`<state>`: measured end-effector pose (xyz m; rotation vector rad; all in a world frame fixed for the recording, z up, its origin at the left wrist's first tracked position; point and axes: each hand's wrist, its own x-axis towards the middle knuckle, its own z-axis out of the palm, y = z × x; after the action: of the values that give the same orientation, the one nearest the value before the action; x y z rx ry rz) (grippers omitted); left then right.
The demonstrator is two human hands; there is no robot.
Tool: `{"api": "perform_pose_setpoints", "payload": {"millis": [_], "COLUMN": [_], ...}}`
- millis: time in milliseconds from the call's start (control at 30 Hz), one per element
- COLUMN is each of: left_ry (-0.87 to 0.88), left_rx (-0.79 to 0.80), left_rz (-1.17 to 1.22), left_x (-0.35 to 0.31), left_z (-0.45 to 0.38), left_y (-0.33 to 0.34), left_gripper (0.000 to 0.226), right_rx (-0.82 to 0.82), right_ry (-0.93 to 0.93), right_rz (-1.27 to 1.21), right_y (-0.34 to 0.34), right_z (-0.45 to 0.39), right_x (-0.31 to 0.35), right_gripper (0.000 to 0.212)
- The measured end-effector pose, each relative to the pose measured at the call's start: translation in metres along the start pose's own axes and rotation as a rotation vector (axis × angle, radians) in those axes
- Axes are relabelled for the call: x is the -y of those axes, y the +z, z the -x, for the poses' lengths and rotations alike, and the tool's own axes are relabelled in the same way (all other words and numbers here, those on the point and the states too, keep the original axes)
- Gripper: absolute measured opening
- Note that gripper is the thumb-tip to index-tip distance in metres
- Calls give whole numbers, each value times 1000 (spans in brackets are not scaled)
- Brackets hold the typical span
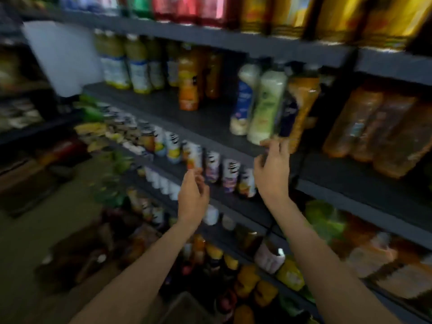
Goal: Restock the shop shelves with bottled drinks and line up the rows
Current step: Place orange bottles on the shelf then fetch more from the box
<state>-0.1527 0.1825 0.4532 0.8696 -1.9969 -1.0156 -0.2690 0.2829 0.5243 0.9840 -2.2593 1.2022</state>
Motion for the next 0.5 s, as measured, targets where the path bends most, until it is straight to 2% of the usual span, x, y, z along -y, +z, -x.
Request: {"api": "perform_pose_setpoints", "payload": {"millis": [67, 133, 233, 267, 333, 400, 433, 500], "left_ry": [-171, -377, -661, -730, -836, -910, -962, -1076], "left_rx": [-1, 69, 304, 350, 313, 269, 255, 194], "left_rz": [-36, -43, -124, -167, -201, -222, -253, -299], "left_x": [51, 108, 192, 213, 253, 287, 303, 331], "left_z": [1, 7, 33, 45, 67, 80, 86, 93], "left_y": [-49, -99, -180, -208, -263, -313, -334, -368], "left_gripper": [23, 23, 48, 47, 40, 19, 16, 24], "right_rx": [171, 440, 914, 1036, 1195, 1312, 1369, 1450], "right_ry": [-62, -82, -23, -11, -10, -24, -36, -55], "right_rz": [17, 39, 86, 94, 98, 124, 136, 159], "right_y": [46, 99, 181, 205, 245, 277, 292, 323], "right_z": [25, 60, 123, 144, 181, 206, 214, 228], "right_x": [43, 83, 132, 147, 174, 196, 204, 215], "right_gripper": [23, 24, 31, 34, 36, 36, 34, 28]}}
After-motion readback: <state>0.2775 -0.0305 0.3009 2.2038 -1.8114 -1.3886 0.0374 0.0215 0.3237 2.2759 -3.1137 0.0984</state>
